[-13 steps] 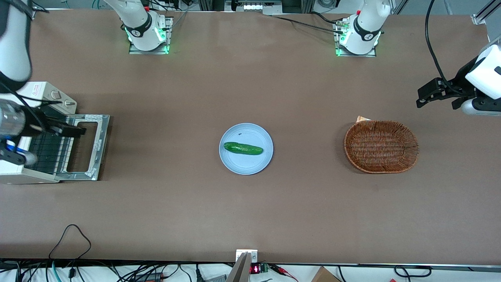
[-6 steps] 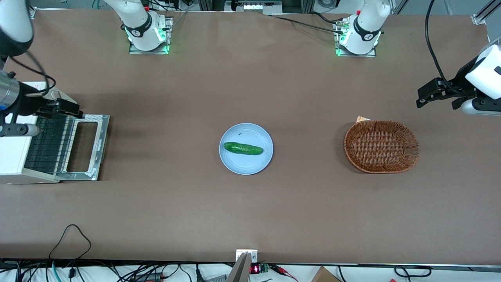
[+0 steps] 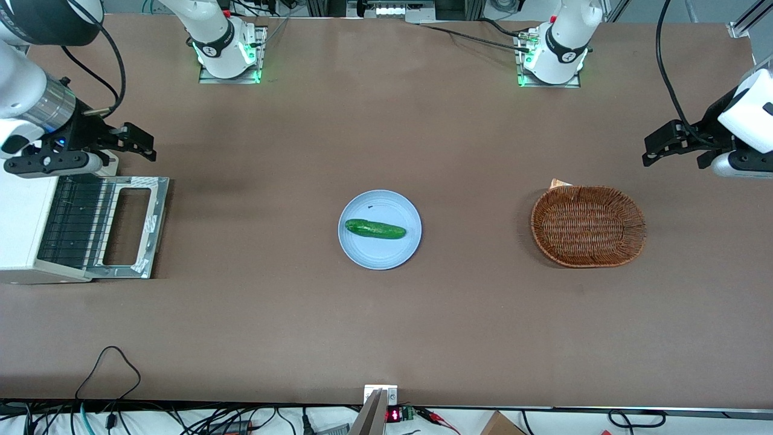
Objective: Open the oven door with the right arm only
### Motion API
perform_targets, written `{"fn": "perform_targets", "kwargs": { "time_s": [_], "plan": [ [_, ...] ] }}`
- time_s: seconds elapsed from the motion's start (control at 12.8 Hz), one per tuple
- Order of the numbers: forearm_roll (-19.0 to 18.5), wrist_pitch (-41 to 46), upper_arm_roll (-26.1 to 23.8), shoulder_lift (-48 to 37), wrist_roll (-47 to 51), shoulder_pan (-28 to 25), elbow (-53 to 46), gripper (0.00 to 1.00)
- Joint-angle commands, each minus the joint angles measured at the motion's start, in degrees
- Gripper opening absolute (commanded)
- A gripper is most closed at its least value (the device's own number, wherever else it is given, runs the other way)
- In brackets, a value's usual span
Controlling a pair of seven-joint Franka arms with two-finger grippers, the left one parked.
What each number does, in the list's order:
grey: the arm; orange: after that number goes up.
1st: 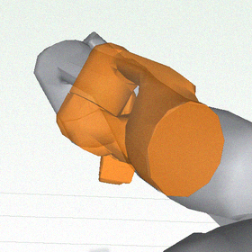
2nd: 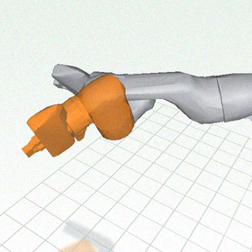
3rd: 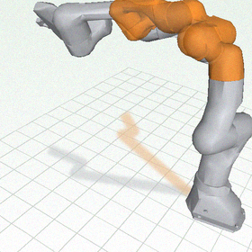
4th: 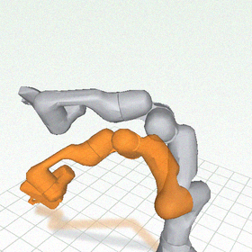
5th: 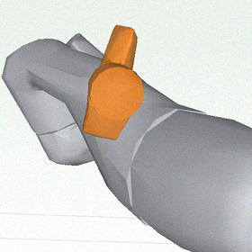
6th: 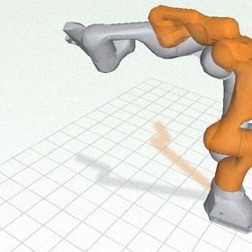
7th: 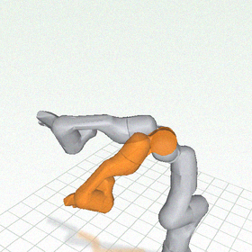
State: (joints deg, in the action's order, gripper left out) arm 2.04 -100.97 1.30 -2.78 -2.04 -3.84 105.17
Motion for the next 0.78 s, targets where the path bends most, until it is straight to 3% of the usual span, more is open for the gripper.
{"fn": "perform_targets", "kwargs": {
  "time_s": [0.0,0.7],
  "plan": [
    [-0.02,1.56,0.90,0.41,-0.07,-0.21,-0.85,1.00],
    [0.42,1.75,0.90,1.29,0.19,-0.12,-1.55,1.00]
  ]
}}
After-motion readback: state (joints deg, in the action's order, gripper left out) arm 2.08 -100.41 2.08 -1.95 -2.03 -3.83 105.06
